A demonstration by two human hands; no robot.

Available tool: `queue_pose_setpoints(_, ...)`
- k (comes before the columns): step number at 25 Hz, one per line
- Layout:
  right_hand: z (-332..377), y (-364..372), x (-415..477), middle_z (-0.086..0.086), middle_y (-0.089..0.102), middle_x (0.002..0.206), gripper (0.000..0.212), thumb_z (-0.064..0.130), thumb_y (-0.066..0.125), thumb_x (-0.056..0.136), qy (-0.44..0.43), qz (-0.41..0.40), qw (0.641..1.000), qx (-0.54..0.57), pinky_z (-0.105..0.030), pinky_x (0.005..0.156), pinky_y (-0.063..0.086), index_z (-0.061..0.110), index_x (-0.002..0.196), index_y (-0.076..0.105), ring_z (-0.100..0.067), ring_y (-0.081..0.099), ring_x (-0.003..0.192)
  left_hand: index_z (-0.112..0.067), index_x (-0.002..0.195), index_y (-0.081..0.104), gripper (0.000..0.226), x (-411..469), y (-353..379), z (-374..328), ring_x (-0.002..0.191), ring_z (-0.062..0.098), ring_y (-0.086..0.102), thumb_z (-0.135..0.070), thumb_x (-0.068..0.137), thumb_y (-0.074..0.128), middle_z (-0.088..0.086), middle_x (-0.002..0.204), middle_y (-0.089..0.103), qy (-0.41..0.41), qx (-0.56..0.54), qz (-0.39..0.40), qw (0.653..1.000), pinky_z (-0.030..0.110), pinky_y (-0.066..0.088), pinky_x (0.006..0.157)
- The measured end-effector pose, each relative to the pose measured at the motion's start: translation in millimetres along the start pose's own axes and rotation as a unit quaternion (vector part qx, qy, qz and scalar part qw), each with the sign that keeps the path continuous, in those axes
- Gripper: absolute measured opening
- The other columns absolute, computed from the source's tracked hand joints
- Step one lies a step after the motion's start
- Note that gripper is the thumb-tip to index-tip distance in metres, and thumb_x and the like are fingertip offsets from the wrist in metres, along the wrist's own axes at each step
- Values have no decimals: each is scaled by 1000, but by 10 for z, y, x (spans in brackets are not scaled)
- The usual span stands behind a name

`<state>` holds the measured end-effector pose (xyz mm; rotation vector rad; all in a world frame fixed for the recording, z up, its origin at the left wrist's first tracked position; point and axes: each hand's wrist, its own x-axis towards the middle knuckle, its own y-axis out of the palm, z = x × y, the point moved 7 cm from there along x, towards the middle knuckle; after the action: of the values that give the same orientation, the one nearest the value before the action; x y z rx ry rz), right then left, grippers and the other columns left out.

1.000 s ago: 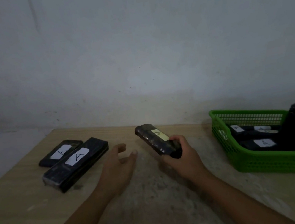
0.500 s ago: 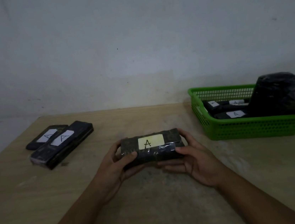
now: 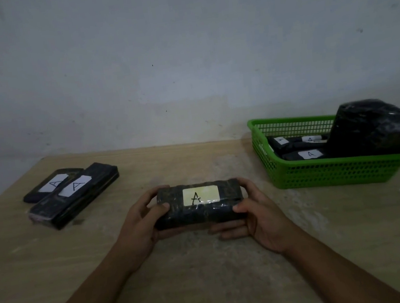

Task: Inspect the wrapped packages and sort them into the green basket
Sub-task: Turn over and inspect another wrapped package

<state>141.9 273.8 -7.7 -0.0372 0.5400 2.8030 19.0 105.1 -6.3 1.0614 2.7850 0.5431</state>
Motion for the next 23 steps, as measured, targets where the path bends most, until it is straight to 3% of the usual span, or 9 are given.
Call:
queue_pose_setpoints(2, -15, 8, 2, -22, 71, 112, 27, 17, 44, 97, 20, -21, 999, -26, -46, 56, 60, 20, 123, 51, -51, 69, 82, -17, 113, 61, 33, -15, 13, -16, 96, 36, 69, 2, 93, 43, 13, 108, 70, 7, 24, 11, 1000, 53, 59, 74)
queue_pose_setpoints(5, -40, -34, 37, -23, 73, 101, 34, 35, 40, 99, 19, -69, 995, -75, -32, 42, 54, 14, 119, 59, -42, 71, 68, -15, 115, 59, 31, -21, 45, -5, 97, 38, 68, 2, 91, 48, 15, 107, 70, 16, 39, 27, 999, 53, 59, 75)
queue_pose_setpoints(10, 3, -39, 39, -23, 74, 91, 31, 25, 44, 100, -53, -116, 987, -94, -22, 33, 40, 4, 112, 62, -37, 69, 56, -13, 115, 56, 24, -29, 74, 47, 101, 40, 65, -7, 95, 43, 15, 114, 64, -22, 32, 11, 999, 52, 59, 73)
queue_pose_setpoints(13, 5, 9, 31, -22, 74, 90, 27, 24, 44, 100, -64, -98, 988, -103, -23, 35, 40, 6, 109, 62, -37, 68, 56, -7, 111, 57, 22, -9, 29, 31, 97, 34, 65, -19, 97, 45, 13, 109, 64, -16, 63, -40, 997, 48, 61, 68)
queue_pose_setpoints(18, -57, 80, 41, -21, 72, 97, 24, 16, 47, 97, -41, -23, 996, -77, -27, 39, 46, 12, 119, 58, -34, 67, 60, -12, 87, 62, 13, 5, -76, -40, 81, 33, 60, -12, 93, 50, 18, 92, 62, 31, 65, -90, 993, 50, 54, 70)
queue_pose_setpoints(21, -27, 70, 48, -20, 72, 95, 23, 4, 48, 95, -74, -34, 992, -95, -30, 43, 47, 12, 114, 60, -31, 65, 59, -11, 93, 63, 10, 8, -87, -50, 87, 36, 62, -17, 91, 55, 16, 97, 65, 26, 57, -83, 995, 53, 55, 74)
queue_pose_setpoints(23, 49, 48, 39, -21, 72, 90, 21, 4, 48, 96, -108, -57, 985, -121, -33, 48, 48, 11, 110, 62, -31, 64, 57, -12, 106, 62, 27, 14, -62, 8, 97, 35, 66, -27, 84, 60, 15, 110, 66, -7, 42, -44, 998, 54, 58, 76)
